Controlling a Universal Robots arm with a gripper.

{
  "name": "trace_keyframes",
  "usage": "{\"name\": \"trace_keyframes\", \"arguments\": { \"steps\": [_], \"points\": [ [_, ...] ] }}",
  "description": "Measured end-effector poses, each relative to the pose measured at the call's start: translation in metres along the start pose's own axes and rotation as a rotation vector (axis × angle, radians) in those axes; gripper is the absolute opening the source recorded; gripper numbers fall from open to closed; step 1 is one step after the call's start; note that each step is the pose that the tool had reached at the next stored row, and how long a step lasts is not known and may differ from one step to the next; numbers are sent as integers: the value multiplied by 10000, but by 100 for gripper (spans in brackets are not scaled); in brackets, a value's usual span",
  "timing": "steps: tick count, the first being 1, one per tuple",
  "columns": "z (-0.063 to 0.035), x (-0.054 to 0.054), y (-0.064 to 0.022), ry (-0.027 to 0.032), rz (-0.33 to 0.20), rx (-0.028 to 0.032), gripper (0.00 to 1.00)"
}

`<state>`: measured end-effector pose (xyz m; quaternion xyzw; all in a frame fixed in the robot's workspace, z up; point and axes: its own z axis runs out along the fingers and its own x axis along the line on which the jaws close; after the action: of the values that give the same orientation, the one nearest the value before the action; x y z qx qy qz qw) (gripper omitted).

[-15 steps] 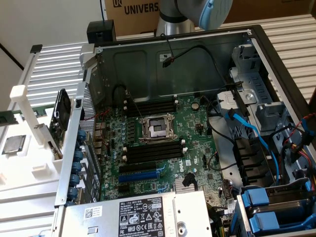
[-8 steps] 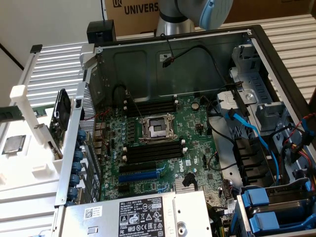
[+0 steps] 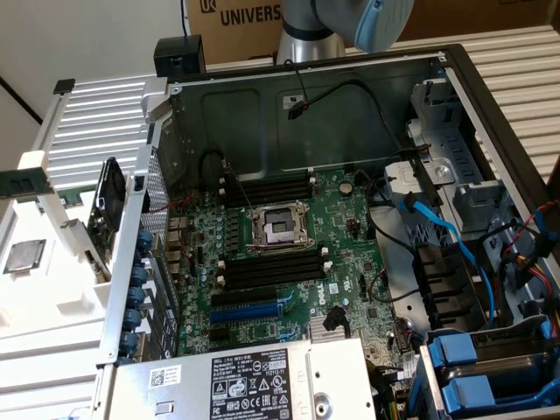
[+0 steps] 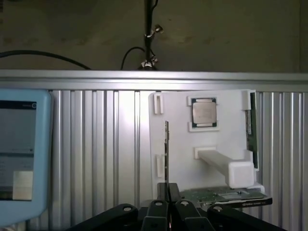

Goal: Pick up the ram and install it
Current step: 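Pick up the ram and move it above insertion slot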

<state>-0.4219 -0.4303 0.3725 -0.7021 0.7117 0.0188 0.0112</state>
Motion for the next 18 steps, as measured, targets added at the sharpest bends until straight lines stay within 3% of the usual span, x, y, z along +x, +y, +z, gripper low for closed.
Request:
{"name": "trace_keyframes", "arguments": {
  "steps": [2, 9, 11, 18],
  "points": [
    [-23, 3, -25, -49, -16, 0, 12],
    [-109, 18, -79, -314, -114, 15, 12],
    [-123, 21, -112, -336, -128, 16, 12],
    [-151, 34, -253, -332, -181, 11, 12]
  ]
}}
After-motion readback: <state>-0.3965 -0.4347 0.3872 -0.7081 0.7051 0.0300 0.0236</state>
